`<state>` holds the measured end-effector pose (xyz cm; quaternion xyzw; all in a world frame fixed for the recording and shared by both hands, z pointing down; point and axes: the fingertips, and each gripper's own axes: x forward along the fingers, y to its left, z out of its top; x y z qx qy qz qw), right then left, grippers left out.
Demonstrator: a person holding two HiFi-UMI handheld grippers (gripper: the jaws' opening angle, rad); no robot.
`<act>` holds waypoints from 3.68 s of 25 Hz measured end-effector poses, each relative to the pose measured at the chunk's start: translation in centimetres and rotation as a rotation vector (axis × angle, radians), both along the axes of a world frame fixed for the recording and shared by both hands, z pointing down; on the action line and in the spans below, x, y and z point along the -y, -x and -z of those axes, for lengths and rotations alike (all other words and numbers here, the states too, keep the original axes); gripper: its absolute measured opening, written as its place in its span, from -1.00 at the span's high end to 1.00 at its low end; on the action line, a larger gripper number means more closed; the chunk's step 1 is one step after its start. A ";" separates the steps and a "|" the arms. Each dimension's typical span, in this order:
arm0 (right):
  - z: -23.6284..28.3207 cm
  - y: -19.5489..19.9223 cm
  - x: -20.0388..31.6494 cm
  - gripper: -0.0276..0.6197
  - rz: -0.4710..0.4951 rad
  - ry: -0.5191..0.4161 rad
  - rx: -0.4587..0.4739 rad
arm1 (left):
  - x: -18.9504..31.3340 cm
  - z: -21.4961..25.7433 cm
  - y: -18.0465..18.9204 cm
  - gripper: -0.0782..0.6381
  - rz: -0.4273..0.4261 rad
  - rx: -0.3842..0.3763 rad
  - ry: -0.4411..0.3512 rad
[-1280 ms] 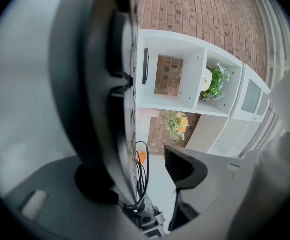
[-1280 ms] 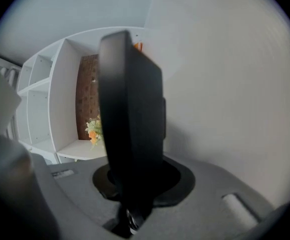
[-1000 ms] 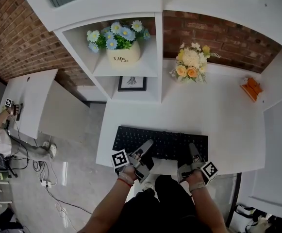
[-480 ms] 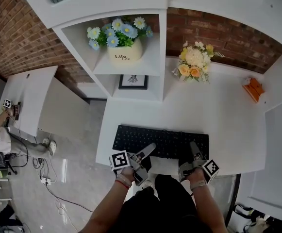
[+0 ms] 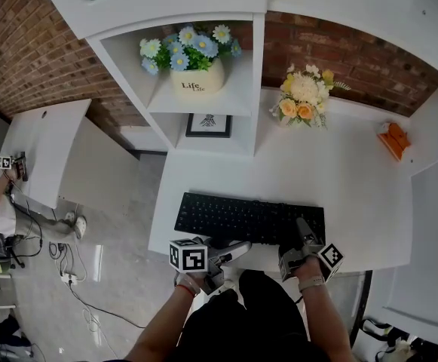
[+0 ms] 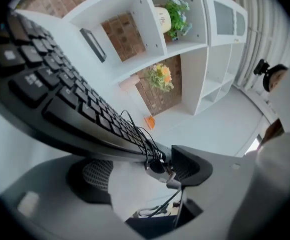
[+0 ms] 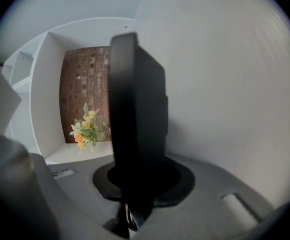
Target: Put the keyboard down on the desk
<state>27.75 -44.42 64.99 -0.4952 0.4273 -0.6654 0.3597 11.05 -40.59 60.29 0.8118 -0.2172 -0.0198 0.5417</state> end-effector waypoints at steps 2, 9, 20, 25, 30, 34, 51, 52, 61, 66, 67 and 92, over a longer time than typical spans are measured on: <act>0.0 -0.1 0.1 0.71 0.009 0.010 0.005 | -0.5 -0.1 -0.3 -0.22 -0.051 0.062 -0.042; 0.5 0.1 0.4 0.69 0.044 0.023 0.010 | -1.6 -2.6 0.1 0.40 -0.150 0.417 -0.172; 1.4 1.5 0.1 0.43 0.223 -0.079 0.009 | -0.8 -3.5 0.6 0.79 -0.047 0.531 -0.129; 2.6 2.7 -0.6 0.26 0.391 -0.166 -0.024 | -1.0 -3.9 0.3 0.79 -0.052 0.522 -0.099; 2.7 3.0 -2.2 0.13 0.523 -0.192 -0.081 | -1.2 -4.4 0.4 0.79 -0.054 0.547 -0.066; 2.6 3.2 -3.0 0.12 0.592 -0.175 -0.105 | -1.2 -4.5 0.5 0.79 -0.064 0.566 -0.046; 2.3 2.6 -7.3 0.42 0.647 -0.176 -0.128 | -1.3 -5.4 -0.3 0.79 -0.099 0.579 0.006; 2.1 2.6 -7.3 0.51 0.660 -0.166 -0.160 | -1.3 -5.5 -0.3 0.79 -0.105 0.580 0.012; 0.6 2.9 -7.8 0.82 0.649 -0.083 -0.215 | -2.1 -6.0 0.0 0.79 -0.168 0.559 0.093; -0.2 2.9 -7.8 0.81 0.634 -0.065 -0.199 | -2.6 -6.1 0.5 0.79 -0.174 0.549 0.101; -0.2 3.0 -7.8 0.81 0.637 -0.062 -0.190 | -2.7 -6.1 0.7 0.79 -0.174 0.548 0.098; 14.4 1.8 -5.4 0.91 0.571 -0.668 -1.280 | 1.8 5.9 8.4 0.78 0.208 0.573 -0.617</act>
